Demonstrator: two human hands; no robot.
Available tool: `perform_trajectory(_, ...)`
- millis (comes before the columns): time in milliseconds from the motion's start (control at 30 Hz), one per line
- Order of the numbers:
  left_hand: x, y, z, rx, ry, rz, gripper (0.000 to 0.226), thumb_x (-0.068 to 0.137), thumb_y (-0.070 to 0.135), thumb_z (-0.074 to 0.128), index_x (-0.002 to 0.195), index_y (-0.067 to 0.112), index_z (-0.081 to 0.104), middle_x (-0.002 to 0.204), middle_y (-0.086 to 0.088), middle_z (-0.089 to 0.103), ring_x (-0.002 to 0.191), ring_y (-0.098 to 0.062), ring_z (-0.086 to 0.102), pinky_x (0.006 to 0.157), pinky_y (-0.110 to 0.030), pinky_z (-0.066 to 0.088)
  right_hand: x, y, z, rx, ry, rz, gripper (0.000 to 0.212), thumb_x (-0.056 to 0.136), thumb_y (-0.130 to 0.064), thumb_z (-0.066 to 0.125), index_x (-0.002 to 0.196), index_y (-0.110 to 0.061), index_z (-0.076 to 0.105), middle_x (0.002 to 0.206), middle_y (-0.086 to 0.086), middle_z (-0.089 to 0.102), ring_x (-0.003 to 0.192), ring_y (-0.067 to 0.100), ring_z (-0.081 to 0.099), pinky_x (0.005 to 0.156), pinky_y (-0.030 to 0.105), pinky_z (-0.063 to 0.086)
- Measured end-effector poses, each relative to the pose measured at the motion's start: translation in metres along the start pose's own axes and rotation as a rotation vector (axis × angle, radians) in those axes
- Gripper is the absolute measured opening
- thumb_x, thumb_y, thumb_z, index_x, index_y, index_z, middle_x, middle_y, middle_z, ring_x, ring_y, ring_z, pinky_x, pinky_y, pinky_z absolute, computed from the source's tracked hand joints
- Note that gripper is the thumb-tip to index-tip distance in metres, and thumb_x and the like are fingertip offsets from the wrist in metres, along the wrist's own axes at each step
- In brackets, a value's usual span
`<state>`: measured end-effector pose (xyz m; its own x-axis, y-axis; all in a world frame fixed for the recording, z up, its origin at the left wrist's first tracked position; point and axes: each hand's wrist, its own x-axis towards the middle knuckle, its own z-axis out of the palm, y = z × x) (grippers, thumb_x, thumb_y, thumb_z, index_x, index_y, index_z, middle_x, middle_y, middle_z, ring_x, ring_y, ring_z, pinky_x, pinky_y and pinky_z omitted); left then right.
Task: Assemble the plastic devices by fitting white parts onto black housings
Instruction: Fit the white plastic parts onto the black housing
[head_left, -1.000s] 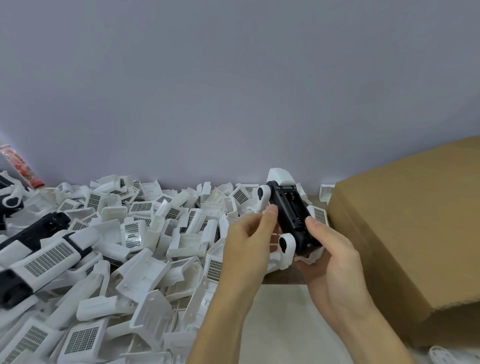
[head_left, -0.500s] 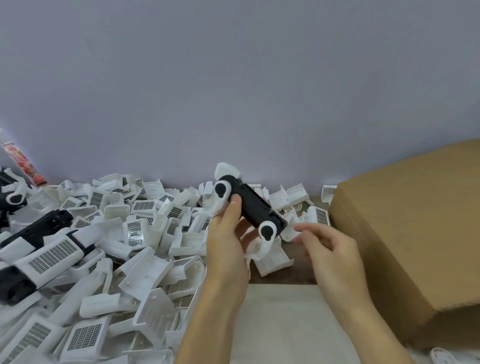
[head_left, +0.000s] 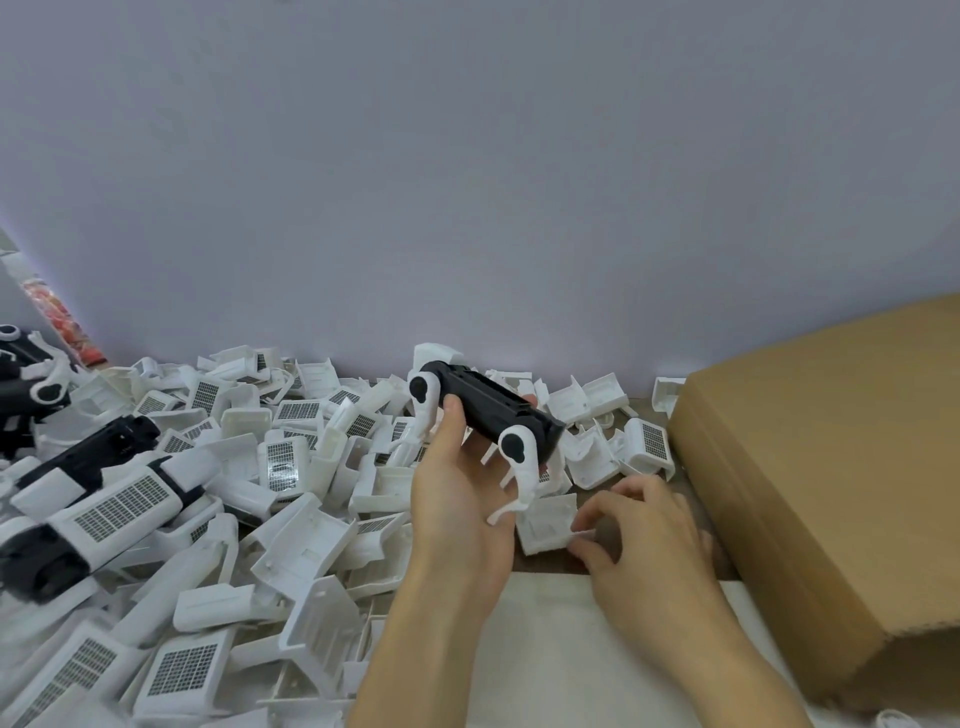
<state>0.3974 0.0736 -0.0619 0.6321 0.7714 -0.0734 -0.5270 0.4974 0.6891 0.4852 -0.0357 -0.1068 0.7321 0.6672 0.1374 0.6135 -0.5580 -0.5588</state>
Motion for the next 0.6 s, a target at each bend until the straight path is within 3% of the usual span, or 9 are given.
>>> perform_trajectory(100, 0.0, -0.001, 0.001, 0.057, 0.035, 0.025, 0.036, 0.1, 0.039, 0.051, 0.101, 0.014, 0.077, 0.097, -0.009, 0.075, 0.096, -0.027, 0.07, 0.098, -0.048, 0.05, 0.003, 0.001, -0.005, 0.174, -0.011, -0.06, 0.02, 0.091, -0.033, 0.07, 0.084, -0.044, 0.054, 0.112, -0.015, 0.043, 0.111, 0.007, 0.041, 0.092, 0.027, 0.035)
perform_trajectory(167, 0.0, -0.003, 0.002, 0.136, 0.047, 0.052, 0.035, 0.1, 0.037, 0.052, 0.12, 0.013, 0.068, 0.099, -0.006, 0.076, 0.095, -0.023, 0.07, 0.094, -0.045, 0.052, 0.005, 0.002, -0.01, 0.316, 0.031, -0.078, 0.02, 0.09, -0.027, 0.071, 0.083, -0.04, 0.058, 0.111, -0.011, 0.05, 0.108, 0.008, 0.05, 0.09, 0.024, 0.039)
perform_trajectory(233, 0.0, -0.004, 0.002, 0.193, 0.026, 0.089, 0.029, 0.101, 0.034, 0.053, 0.121, 0.017, 0.067, 0.101, -0.004, 0.076, 0.089, -0.018, 0.071, 0.089, -0.042, 0.052, 0.006, 0.003, -0.015, 0.444, 0.059, -0.084, 0.014, 0.091, -0.023, 0.07, 0.083, -0.034, 0.064, 0.107, -0.008, 0.058, 0.101, 0.005, 0.058, 0.088, 0.022, 0.044)
perform_trajectory(300, 0.001, -0.005, 0.001, 0.225, 0.004, 0.104, 0.025, 0.101, 0.031, 0.053, 0.116, 0.02, 0.069, 0.103, -0.004, 0.077, 0.088, -0.016, 0.073, 0.088, -0.041, 0.053, 0.006, 0.004, -0.022, 0.553, 0.076, -0.082, 0.014, 0.092, -0.018, 0.066, 0.081, -0.026, 0.066, 0.091, -0.009, 0.062, 0.08, -0.003, 0.06, 0.071, 0.009, 0.042)
perform_trajectory(367, 0.002, -0.005, -0.001, 0.258, -0.013, 0.113, 0.024, 0.1, 0.03, 0.053, 0.113, 0.021, 0.07, 0.103, -0.004, 0.078, 0.089, -0.016, 0.074, 0.088, -0.04, 0.054, 0.007, 0.007, -0.031, 0.605, 0.128, -0.081, 0.015, 0.093, -0.013, 0.063, 0.08, -0.02, 0.064, 0.069, -0.007, 0.058, 0.057, -0.001, 0.051, 0.054, 0.008, 0.038)
perform_trajectory(400, 0.003, -0.005, -0.001, 0.275, -0.019, 0.117, 0.023, 0.1, 0.03, 0.053, 0.112, 0.021, 0.071, 0.102, -0.004, 0.078, 0.089, -0.016, 0.074, 0.087, -0.039, 0.054, 0.008, 0.008, -0.037, 0.624, 0.162, -0.077, 0.014, 0.093, -0.012, 0.062, 0.081, -0.019, 0.064, 0.069, -0.003, 0.06, 0.056, 0.002, 0.052, 0.051, 0.009, 0.037)
perform_trajectory(467, 0.002, -0.006, -0.001, 0.307, -0.02, 0.119, 0.023, 0.1, 0.031, 0.053, 0.111, 0.022, 0.071, 0.103, -0.004, 0.078, 0.092, -0.017, 0.073, 0.088, -0.039, 0.053, 0.008, 0.009, -0.048, 0.691, 0.211, -0.061, 0.012, 0.091, -0.013, 0.067, 0.088, -0.024, 0.062, 0.079, -0.012, 0.068, 0.066, 0.002, 0.062, 0.056, 0.007, 0.042)
perform_trajectory(600, 0.001, -0.008, -0.002, 0.386, -0.027, 0.094, 0.029, 0.098, 0.035, 0.057, 0.12, 0.019, 0.068, 0.114, -0.009, 0.074, 0.103, -0.025, 0.071, 0.09, -0.042, 0.055, 0.005, 0.007, -0.067, 0.757, 0.179, -0.123, 0.039, 0.084, -0.007, 0.074, 0.108, -0.033, 0.058, 0.09, -0.014, 0.072, 0.08, 0.004, 0.067, 0.063, 0.008, 0.049)
